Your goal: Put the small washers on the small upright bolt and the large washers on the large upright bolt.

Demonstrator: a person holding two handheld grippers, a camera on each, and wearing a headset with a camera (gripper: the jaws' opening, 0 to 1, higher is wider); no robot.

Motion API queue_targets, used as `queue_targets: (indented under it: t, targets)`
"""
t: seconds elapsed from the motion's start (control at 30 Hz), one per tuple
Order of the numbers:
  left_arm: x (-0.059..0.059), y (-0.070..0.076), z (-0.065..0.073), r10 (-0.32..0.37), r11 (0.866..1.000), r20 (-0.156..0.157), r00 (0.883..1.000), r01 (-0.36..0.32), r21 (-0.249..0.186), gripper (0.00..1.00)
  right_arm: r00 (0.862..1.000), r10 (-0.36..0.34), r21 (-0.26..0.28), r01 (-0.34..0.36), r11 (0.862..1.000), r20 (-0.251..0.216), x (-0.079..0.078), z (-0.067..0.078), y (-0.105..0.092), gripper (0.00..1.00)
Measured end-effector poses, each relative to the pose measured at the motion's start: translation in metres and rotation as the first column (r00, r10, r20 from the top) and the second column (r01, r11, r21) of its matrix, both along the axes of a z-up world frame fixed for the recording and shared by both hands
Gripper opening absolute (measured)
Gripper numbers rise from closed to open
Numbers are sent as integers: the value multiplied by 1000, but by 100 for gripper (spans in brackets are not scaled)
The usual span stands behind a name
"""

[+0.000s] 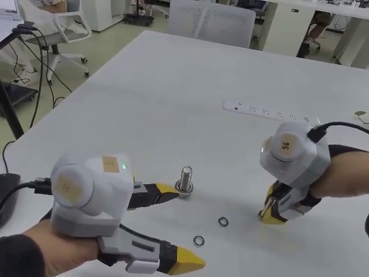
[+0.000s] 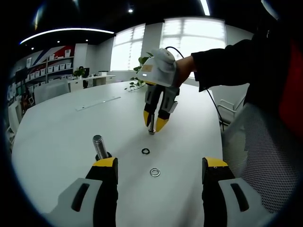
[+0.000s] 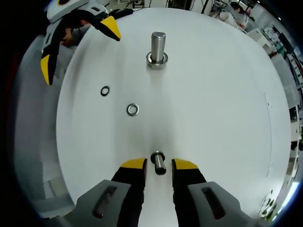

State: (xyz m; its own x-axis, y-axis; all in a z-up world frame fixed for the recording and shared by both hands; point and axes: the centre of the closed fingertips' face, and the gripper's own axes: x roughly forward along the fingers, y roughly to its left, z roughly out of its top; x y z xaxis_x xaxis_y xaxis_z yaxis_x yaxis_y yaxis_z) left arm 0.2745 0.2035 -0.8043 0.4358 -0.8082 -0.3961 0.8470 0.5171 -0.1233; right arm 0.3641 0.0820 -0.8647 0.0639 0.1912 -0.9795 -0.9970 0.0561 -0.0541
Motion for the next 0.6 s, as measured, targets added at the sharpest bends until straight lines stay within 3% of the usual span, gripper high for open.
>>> queue_targets:
  t: [0.6]
  targets:
    - [-2, -2, 0, -9, 1000, 2, 1000, 9, 0, 72, 999, -53, -8, 53, 999, -13, -12, -2, -24, 24]
